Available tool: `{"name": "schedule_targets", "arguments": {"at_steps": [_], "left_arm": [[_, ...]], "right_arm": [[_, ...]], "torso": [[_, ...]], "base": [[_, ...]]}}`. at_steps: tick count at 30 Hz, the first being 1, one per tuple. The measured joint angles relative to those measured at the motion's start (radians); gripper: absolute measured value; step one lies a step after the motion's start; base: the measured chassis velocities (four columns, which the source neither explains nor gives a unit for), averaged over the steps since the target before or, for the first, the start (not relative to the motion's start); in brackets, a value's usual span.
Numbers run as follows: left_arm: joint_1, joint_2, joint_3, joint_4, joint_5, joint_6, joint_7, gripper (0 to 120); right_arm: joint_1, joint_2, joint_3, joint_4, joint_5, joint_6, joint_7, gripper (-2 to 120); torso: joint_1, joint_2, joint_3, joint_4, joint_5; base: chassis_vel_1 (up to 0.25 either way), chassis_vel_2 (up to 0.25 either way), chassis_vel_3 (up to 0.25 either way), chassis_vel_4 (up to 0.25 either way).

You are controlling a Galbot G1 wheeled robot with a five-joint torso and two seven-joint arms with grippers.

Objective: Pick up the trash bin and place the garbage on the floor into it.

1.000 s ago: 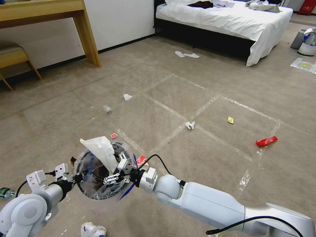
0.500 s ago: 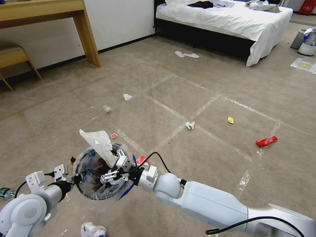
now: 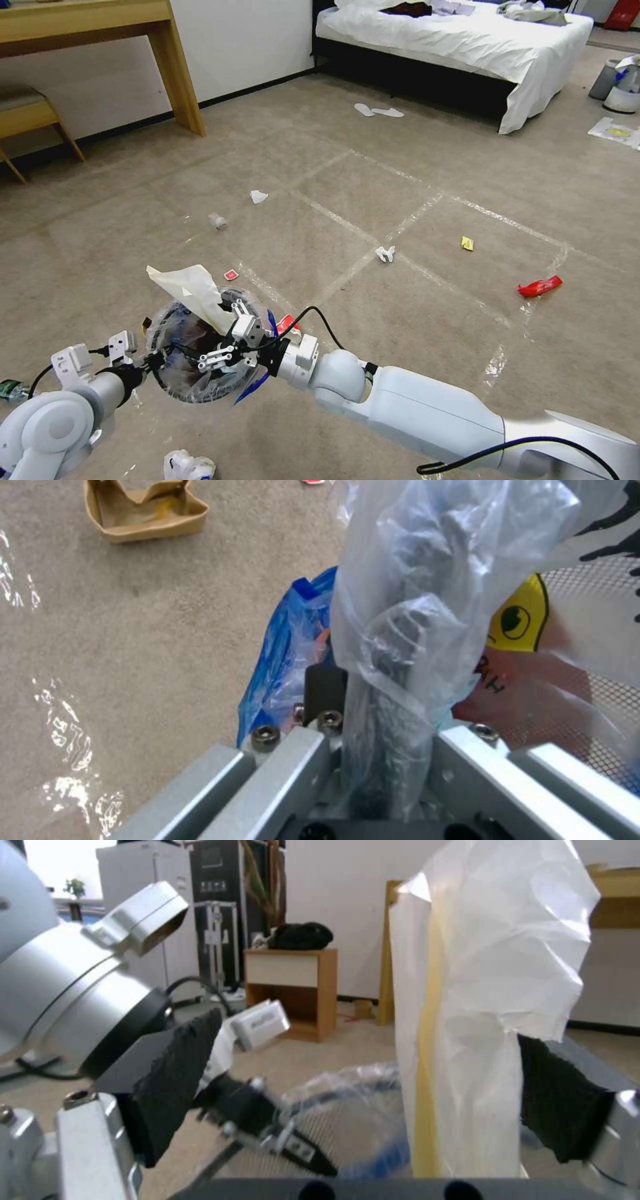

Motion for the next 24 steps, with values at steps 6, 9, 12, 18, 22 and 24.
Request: {"name": "schedule_targets", "arguments": {"at_steps": [6,9,12,18,22,24], "left_arm": [[-0.002,0.003,-0.006,0.004,-0.004,0.000,-0.001,0],[-0.002,0.005,-0.008,0.004,-0.007,0.000,-0.001,0],[-0.002,0.005,-0.009,0.004,-0.007,0.000,-0.001,0],[-0.002,0.001,-0.009,0.004,-0.007,0.000,-0.002,0],[0.001,-0.007,-0.011,0.004,-0.004,0.000,-0.002,0],[0.002,-0.009,-0.011,0.004,-0.002,0.000,-0.002,0]], "right_arm": [[-0.003,-0.009,-0.016,0.002,-0.004,0.000,-0.001,93],[-0.005,-0.019,-0.018,0.001,-0.020,-0.005,0.007,93],[-0.007,-0.029,-0.014,-0.005,-0.050,-0.016,0.020,91],[-0.010,-0.038,0.010,-0.007,-0.137,-0.042,0.041,85],[-0.009,-0.032,0.027,-0.013,-0.231,-0.055,0.043,88],[-0.008,-0.030,0.031,-0.014,-0.257,-0.059,0.043,90]], "torso": [[0.000,0.000,0.000,0.0001,0.0000],[0.000,0.000,0.000,0.0001,0.0000],[0.000,0.000,0.000,0.0000,0.0000],[0.000,0.000,0.000,0.0000,0.0000],[0.000,0.000,0.000,0.0001,0.0000],[0.000,0.000,0.000,0.0001,0.0000]], "base": [[0.000,0.000,0.000,0.000],[0.000,0.000,0.000,0.000],[0.000,0.000,0.000,0.000],[0.000,0.000,0.000,0.000],[0.000,0.000,0.000,0.000],[0.000,0.000,0.000,0.000]]}}
